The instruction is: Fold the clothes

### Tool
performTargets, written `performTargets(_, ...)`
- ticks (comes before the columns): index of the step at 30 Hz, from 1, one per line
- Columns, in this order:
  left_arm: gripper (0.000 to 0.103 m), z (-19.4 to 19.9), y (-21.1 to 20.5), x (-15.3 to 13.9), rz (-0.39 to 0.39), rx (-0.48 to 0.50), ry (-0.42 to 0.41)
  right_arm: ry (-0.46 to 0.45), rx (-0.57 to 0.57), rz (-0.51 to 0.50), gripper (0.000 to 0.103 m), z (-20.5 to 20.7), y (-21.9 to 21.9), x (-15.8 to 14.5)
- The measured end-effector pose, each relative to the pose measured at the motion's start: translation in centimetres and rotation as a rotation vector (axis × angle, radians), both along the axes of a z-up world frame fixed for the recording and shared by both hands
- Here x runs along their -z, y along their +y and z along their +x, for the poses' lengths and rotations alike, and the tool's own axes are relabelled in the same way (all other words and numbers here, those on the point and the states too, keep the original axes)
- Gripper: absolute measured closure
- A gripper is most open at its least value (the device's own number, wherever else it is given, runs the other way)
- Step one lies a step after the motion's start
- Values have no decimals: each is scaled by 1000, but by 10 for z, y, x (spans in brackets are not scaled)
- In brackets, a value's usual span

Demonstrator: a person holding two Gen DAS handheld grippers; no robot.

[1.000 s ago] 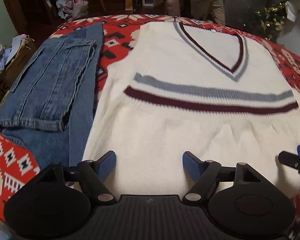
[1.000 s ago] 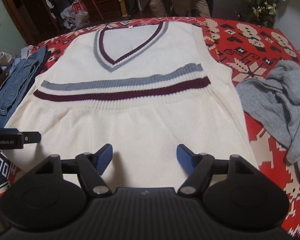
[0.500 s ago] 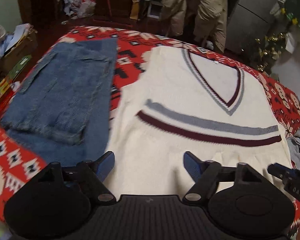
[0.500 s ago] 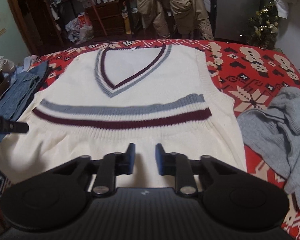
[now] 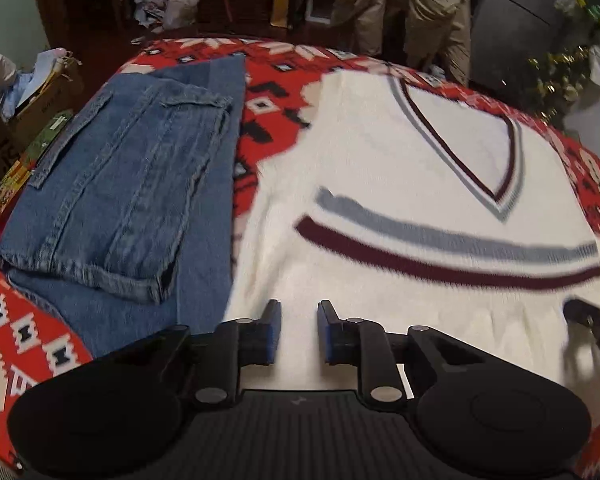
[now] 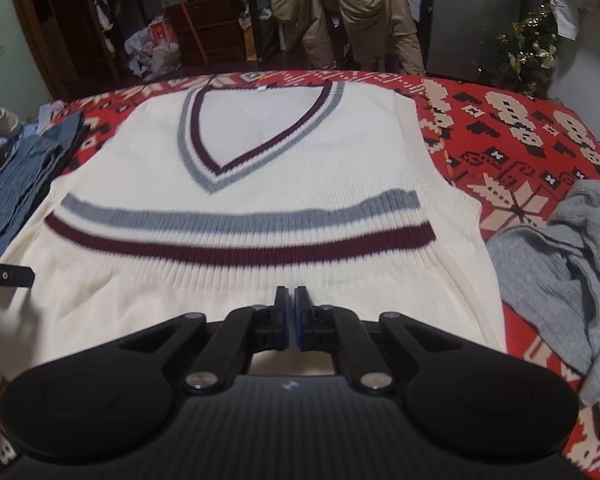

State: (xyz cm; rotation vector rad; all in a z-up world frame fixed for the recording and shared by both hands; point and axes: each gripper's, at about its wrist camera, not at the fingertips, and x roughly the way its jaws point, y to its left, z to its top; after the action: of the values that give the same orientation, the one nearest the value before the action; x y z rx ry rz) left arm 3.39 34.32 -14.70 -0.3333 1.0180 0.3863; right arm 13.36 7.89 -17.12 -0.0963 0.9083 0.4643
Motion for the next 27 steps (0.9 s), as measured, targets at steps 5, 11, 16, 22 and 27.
performTargets(5,83,-8,3,-11,-12,-18,-17,-18,-3,-34,98,-7,-4,-13)
performTargets(11,83,-6,5,-2,-36,-30,9,39,27,-61,94,-12,-26,-9)
performTargets(16,83,-1,-3,0,-8,0,-6,13,18,-37,90,1,-13,-3)
performTargets(22,83,-3,-1,-5,-24,1,-34,-25,28,-1,89,2,-18,-11)
performTargets(27,83,-3,0,-7,-40,-10,-43,-9,30,51,96,-1,-27,-24)
